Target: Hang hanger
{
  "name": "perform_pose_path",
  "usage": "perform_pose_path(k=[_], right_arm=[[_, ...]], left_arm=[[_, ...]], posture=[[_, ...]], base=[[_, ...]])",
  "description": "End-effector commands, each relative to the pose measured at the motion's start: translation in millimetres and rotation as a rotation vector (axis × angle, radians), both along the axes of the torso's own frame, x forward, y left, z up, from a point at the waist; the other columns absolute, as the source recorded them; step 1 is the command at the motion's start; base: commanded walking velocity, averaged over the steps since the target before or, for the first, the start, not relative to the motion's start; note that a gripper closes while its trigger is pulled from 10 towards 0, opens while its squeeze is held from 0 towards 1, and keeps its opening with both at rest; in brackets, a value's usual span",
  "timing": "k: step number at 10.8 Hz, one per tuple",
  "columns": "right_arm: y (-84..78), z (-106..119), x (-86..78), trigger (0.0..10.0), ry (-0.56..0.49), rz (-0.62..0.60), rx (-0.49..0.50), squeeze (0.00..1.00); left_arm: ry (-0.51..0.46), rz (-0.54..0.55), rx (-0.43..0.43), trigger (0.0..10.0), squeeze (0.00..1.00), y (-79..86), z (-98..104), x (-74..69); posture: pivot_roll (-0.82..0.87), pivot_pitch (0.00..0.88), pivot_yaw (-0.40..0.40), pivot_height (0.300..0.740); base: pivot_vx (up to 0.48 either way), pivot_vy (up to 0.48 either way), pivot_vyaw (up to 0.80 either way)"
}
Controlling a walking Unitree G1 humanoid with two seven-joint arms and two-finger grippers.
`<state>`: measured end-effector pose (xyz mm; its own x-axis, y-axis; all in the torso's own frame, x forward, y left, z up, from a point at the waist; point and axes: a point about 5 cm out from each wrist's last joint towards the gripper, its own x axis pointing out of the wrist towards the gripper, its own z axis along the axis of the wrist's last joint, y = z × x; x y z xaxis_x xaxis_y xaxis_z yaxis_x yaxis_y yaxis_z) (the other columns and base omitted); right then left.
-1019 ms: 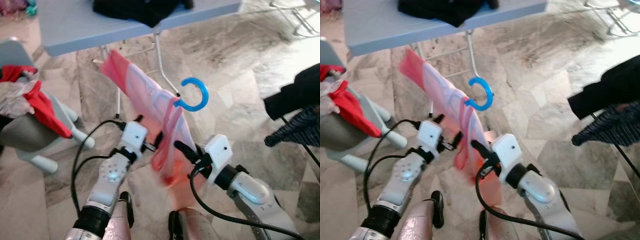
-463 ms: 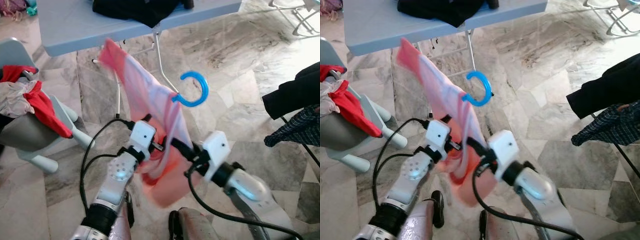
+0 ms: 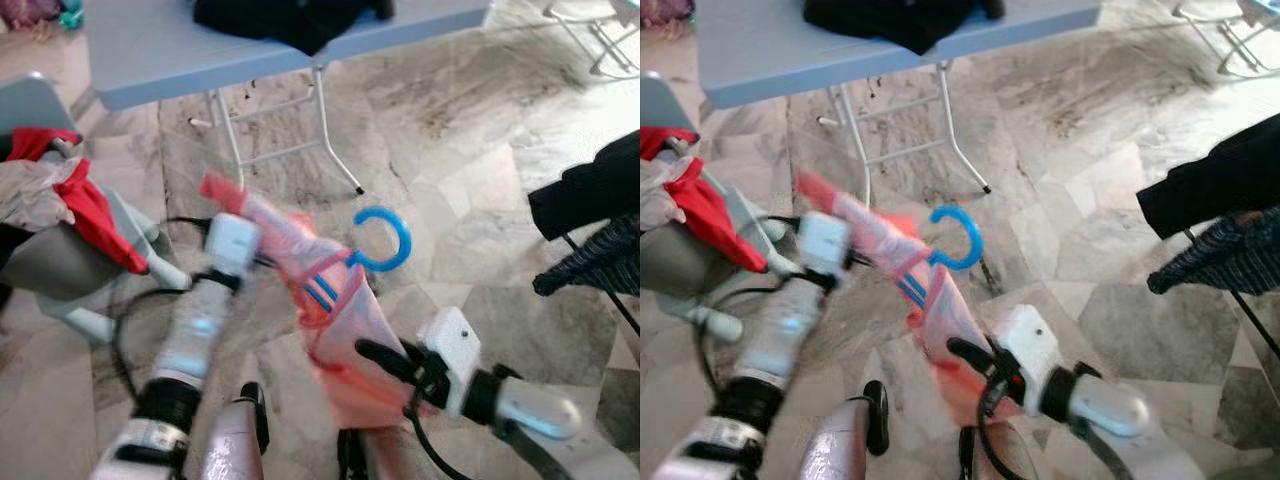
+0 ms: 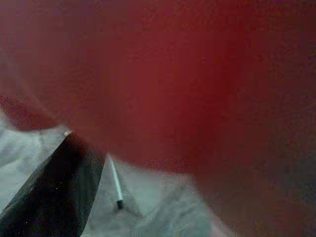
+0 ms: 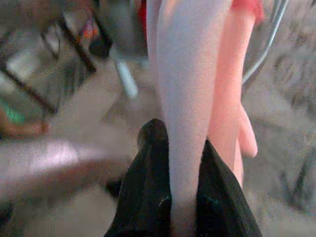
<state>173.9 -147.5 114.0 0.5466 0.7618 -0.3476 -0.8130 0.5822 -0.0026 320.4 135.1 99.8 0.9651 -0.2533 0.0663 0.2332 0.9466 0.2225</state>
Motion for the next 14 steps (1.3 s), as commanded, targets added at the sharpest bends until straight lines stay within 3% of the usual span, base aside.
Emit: perform_pose_path(k=[1, 5, 7, 9, 10, 11, 12, 14], right_arm=[[0.4, 1.8, -4.9, 10.0, 0.000, 0.048, -0.019, 0.00], [-60.4, -7.0, -13.5, 10.0, 0.073, 0.137, -0.320, 0.00], [-78.6, -4.7, -27.9, 10.0, 0.157, 0.234, -0.384, 0.00], [-101.8, 7.5, -31.7, 10.0, 0.180, 0.309, -0.467, 0.00], [-103.7, 15.4, -31.6, 10.0, 0.185, 0.334, -0.452, 0.00], [-98.8, 31.0, -26.6, 10.0, 0.164, 0.341, -0.370, 0.00], [-89.3, 53.3, -12.2, 10.0, 0.098, 0.305, -0.236, 0.00], [-76.9, 70.3, 0.0, 10.0, 0.030, 0.251, -0.051, 0.00]], left_arm=[[-0.005, 0.016, 0.000, 10.0, 0.00, 1.8, -0.5, 0.5], [-0.014, 0.099, -0.007, 10.0, 0.00, 22.9, -1.1, 2.0], [-0.009, 0.113, -0.005, 10.0, 0.00, 27.5, -1.8, 3.0], [-0.007, 0.126, -0.008, 10.0, 0.00, 32.2, -0.1, 6.3], [-0.002, 0.127, -0.011, 10.0, 0.00, 32.6, -1.1, 6.5], [0.010, 0.118, -0.014, 10.0, 0.00, 29.1, -3.5, 5.8], [0.041, 0.092, -0.017, 10.0, 0.00, 22.0, -10.4, 2.6], [0.068, 0.039, -0.030, 10.0, 0.00, 9.8, -16.5, -2.0]], posture=[[-0.14, 0.258, -0.021, 0.740], [-0.14, 0.261, -0.025, 0.740], [-0.15, 0.263, -0.024, 0.740], [-0.16, 0.266, -0.025, 0.740], [-0.16, 0.266, -0.025, 0.740], [-0.16, 0.268, -0.023, 0.740], [-0.16, 0.268, -0.021, 0.740], [-0.16, 0.268, -0.019, 0.740]], base=[[0.000, 0.000, 0.00], [0.000, 0.000, 0.00], [0.000, 0.000, 0.00], [0.000, 0.000, 0.00], [0.000, 0.000, 0.00], [0.000, 0.000, 0.00], [0.000, 0.000, 0.00], [0.000, 0.000, 0.00]])
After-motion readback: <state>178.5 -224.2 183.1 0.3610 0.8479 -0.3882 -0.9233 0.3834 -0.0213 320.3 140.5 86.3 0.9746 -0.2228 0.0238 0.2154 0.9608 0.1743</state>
